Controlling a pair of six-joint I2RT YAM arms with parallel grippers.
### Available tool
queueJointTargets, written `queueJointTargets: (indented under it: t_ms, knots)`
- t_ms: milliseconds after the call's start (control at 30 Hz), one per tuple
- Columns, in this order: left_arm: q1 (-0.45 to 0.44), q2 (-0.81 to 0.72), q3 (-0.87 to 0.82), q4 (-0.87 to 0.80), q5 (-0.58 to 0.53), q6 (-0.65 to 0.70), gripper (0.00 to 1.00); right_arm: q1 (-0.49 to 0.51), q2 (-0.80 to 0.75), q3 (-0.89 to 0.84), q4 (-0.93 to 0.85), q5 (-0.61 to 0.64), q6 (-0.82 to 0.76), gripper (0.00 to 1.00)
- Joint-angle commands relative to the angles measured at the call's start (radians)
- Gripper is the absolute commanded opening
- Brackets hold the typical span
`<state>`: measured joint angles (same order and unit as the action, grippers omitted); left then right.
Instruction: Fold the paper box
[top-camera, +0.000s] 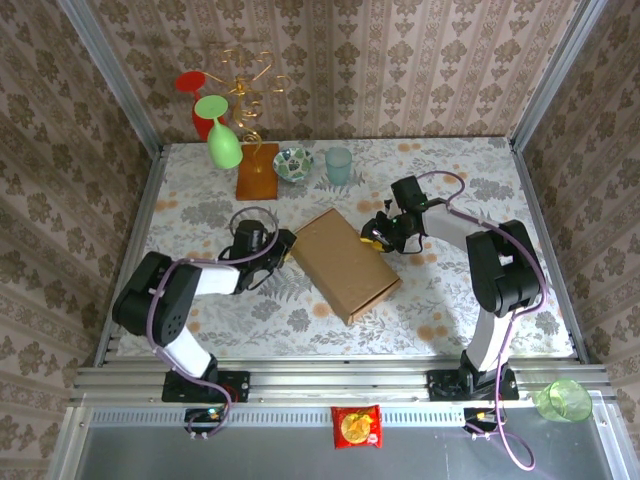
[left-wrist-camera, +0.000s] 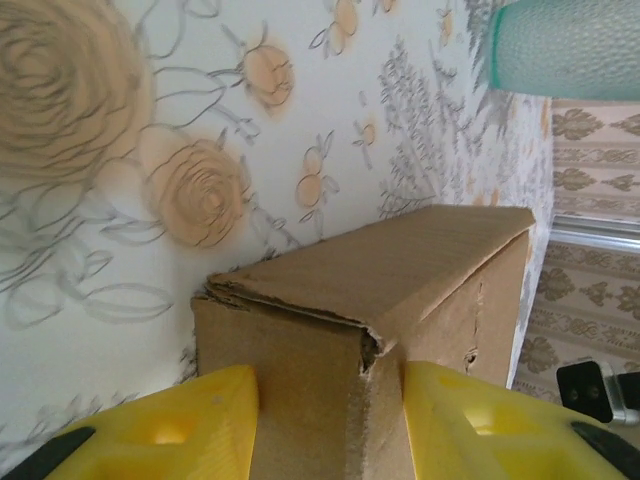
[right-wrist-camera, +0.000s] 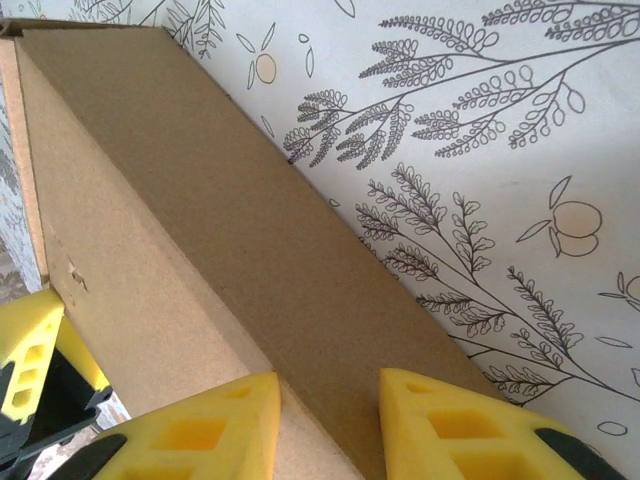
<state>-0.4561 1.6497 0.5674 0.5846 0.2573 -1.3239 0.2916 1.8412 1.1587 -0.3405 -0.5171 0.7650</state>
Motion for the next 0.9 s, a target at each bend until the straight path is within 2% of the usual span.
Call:
queueJointTargets:
  t_ms: [0,200,367,533,667,767,867]
  knots:
    - [-0.047,0.068,0.020,0.121,0.030,-0.033,0.41,0.027,0.039,0.017,0.012,-0.069,0.021,0.32]
    - [-0.081,0.108,0.022,0.198,0.024,-0.058,0.40,0.029,0.049,0.033,-0.009,-0.074,0.010,0.32]
    - [-0.090,-0.012,-0.030,0.115,-0.011,-0.039,0.44,0.019,0.030,0.025,-0.031,-0.025,0.011,0.32]
    - [-0.089,-0.243,-0.100,-0.078,-0.043,0.007,0.49,0.008,-0.012,0.001,-0.027,0.035,0.038,0.32]
    - [-0.094,-0.435,-0.094,-0.350,-0.039,0.066,0.53,0.006,-0.033,-0.002,-0.028,0.056,0.052,0.33]
    - [-0.130,-0.542,-0.090,-0.506,-0.028,0.080,0.54,0.006,-0.042,-0.008,-0.028,0.061,0.056,0.33]
    - [-0.215,-0.594,-0.099,-0.555,-0.029,0.049,0.54,0.005,-0.043,-0.023,-0.021,0.062,0.058,0.34]
